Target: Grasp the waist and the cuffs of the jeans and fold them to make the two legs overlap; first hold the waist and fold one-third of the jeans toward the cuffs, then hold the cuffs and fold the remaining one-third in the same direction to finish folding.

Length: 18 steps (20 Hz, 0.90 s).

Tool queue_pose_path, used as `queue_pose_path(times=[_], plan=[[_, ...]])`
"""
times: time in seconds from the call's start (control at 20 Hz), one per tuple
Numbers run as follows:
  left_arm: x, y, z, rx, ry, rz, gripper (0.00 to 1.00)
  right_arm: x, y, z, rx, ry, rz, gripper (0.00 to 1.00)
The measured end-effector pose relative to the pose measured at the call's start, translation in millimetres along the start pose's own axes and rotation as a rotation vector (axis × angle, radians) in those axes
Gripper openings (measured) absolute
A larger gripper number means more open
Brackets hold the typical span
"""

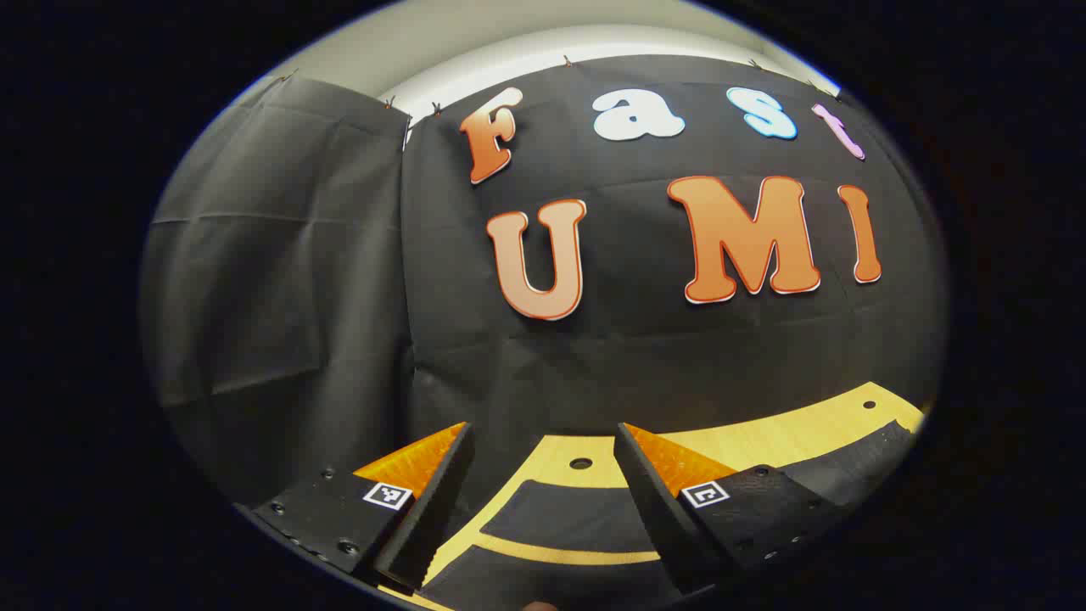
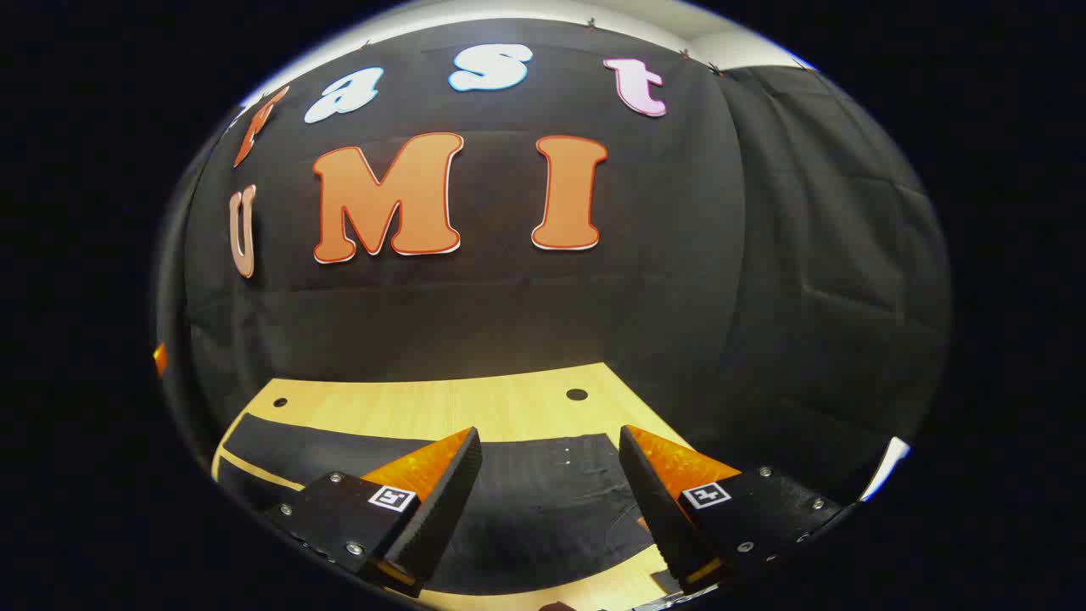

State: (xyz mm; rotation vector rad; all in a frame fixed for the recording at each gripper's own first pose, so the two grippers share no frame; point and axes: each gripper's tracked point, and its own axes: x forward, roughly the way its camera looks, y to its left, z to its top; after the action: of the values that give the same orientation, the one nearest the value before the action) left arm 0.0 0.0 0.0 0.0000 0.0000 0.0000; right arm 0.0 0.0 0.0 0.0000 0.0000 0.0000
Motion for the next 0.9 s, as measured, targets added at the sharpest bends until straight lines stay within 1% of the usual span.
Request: queue_pose_path(times=[0.15, 0.3, 0.35, 0.4, 0.55, 0.6, 0.75, 0.85, 0.9], plan=[[-6.0, -3.3, 10.3, 0.004, -0.037, -0.008, 0.99, -4.9, -1.9, 12.0, -0.009, -0.053, -0.011, 0.98], [-12.9, -24.8, 23.0, -0.011, -0.081, -0.047, 1.0, -16.3, 15.7, 32.8, -0.051, -0.145, 0.016, 0.98], [-15.1, -34.1, 27.7, -0.013, -0.096, -0.062, 0.99, -18.0, 20.7, 34.1, -0.066, -0.165, 0.022, 0.98], [-18.3, -39.7, 30.8, -0.015, -0.109, -0.071, 1.0, -19.8, 27.8, 36.1, -0.07, -0.176, 0.034, 0.98], [-25.4, -56.8, 33.9, -0.026, -0.123, -0.102, 0.99, -21.5, 40.6, 32.4, -0.06, -0.177, 0.059, 0.98], [-27.2, -59.4, 33.7, -0.031, -0.122, -0.111, 1.0, -23.1, 46.0, 32.5, -0.054, -0.178, 0.07, 0.98], [-31.6, -68.7, 33.9, -0.037, -0.124, -0.132, 1.0, -24.3, 57.6, 30.2, -0.063, -0.183, 0.095, 0.98], [-32.6, -72.7, 31.5, -0.041, -0.115, -0.143, 1.0, -21.9, 60.7, 25.4, -0.058, -0.16, 0.105, 0.98], [-30.6, -71.7, 22.9, -0.048, -0.091, -0.142, 0.99, -19.8, 55.7, 19.9, -0.049, -0.137, 0.093, 0.98]])
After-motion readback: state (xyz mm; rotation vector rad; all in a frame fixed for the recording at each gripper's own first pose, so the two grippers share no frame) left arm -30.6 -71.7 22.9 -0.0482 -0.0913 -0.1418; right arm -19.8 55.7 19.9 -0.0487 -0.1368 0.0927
